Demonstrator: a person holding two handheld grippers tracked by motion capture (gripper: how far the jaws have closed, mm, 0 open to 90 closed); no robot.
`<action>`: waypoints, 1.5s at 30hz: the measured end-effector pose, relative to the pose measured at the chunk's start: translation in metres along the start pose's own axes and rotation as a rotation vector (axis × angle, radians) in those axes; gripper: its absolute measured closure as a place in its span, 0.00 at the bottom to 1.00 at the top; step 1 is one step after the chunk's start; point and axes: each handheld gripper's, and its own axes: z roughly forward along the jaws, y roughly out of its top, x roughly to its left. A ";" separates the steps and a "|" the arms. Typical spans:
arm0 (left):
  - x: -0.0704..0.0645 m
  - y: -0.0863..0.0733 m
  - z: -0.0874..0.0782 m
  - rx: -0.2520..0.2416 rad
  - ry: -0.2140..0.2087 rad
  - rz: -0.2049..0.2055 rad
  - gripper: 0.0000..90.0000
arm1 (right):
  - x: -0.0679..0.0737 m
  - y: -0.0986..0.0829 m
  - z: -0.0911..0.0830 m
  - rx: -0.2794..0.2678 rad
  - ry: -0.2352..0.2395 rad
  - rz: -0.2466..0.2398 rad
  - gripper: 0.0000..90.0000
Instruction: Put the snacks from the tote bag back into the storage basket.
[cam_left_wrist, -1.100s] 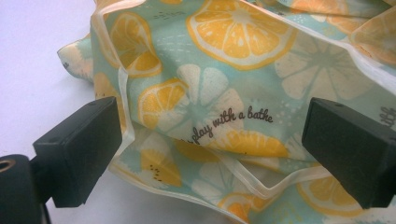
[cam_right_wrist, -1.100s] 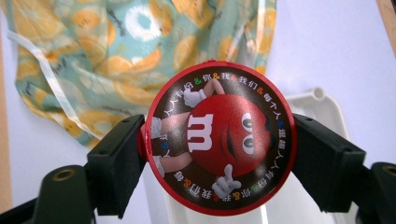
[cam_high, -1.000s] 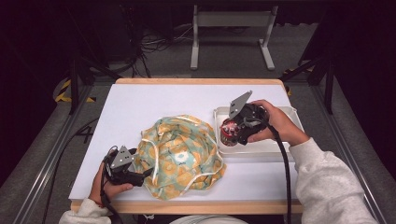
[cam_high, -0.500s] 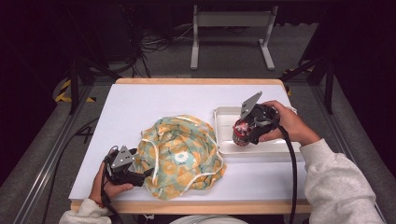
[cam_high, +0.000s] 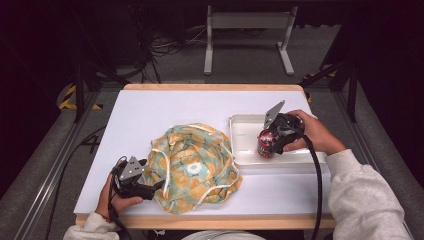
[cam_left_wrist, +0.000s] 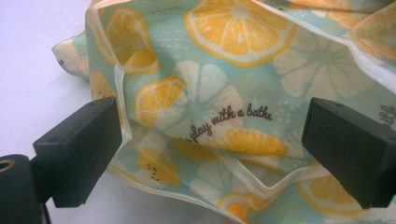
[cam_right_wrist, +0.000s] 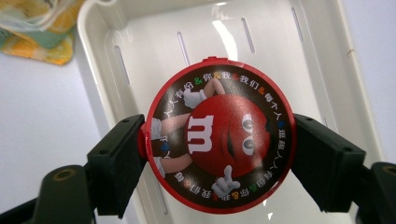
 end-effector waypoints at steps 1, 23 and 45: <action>0.000 0.000 0.000 0.000 0.000 0.001 0.06 | -0.001 -0.001 0.002 0.004 0.004 -0.006 0.26; 0.000 0.000 0.000 0.004 -0.001 0.003 0.06 | -0.004 -0.009 0.016 0.043 0.027 -0.020 0.26; 0.000 0.000 0.001 0.006 -0.005 -0.001 0.06 | -0.003 -0.015 0.019 0.029 0.021 0.013 0.26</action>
